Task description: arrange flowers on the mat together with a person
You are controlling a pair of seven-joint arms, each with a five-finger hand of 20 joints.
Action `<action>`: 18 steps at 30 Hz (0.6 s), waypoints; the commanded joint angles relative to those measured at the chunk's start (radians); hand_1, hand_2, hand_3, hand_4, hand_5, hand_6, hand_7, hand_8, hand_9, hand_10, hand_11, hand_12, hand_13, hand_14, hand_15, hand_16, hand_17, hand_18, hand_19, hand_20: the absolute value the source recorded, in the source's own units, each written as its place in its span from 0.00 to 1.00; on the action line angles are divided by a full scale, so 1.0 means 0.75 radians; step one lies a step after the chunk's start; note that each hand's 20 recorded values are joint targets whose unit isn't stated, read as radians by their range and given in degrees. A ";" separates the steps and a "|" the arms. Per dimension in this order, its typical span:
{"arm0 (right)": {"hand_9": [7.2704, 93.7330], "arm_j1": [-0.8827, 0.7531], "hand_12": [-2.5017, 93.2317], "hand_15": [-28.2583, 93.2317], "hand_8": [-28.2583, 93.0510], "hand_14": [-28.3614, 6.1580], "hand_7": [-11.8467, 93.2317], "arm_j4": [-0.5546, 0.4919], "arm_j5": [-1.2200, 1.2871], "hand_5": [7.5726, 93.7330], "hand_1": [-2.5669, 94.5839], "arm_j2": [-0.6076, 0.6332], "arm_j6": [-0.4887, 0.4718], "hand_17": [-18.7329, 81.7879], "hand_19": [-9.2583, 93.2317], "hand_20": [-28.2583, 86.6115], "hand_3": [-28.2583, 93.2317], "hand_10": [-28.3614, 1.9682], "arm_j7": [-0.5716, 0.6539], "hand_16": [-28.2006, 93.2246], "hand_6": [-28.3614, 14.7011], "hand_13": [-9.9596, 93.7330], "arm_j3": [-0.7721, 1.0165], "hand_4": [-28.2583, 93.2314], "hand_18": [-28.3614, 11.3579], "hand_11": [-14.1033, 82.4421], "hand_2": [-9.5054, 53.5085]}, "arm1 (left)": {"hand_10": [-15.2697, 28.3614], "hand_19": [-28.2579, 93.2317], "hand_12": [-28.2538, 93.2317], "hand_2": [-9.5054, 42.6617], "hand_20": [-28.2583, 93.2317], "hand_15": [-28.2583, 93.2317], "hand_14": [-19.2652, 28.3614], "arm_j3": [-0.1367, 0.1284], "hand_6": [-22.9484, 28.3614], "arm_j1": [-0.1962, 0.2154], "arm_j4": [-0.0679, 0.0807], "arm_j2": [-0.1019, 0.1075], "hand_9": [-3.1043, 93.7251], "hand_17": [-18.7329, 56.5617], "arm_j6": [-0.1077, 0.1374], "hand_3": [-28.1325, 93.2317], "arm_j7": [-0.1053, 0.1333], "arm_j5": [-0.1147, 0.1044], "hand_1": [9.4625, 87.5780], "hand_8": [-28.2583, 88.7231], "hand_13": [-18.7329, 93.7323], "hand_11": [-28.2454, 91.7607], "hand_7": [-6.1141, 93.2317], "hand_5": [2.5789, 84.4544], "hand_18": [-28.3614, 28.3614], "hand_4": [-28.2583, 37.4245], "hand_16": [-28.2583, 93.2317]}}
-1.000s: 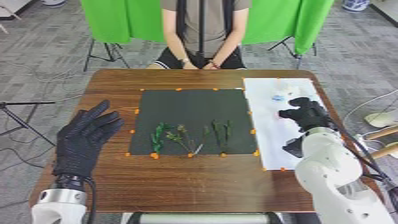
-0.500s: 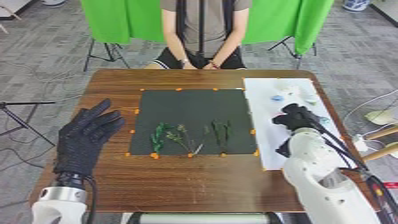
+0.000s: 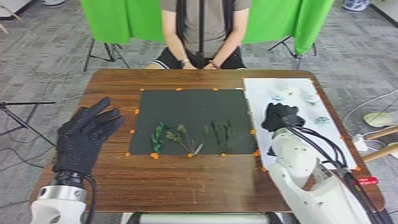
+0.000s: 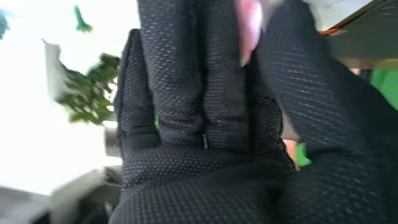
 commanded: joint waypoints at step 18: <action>1.00 -0.032 0.35 0.57 0.23 0.74 0.29 0.035 -0.104 0.91 0.61 -0.021 0.317 0.47 0.82 0.28 0.83 0.73 -0.057 0.46 0.70 0.89 -0.034 0.00 0.34 0.27 0.00 | 0.93 0.87 0.32 0.43 0.02 0.70 1.00 -0.026 0.71 0.053 -0.020 0.017 0.46 0.21 0.022 0.84 0.039 -0.005 0.17 0.17 0.44 0.50 0.17 0.49 0.99 0.00 0.12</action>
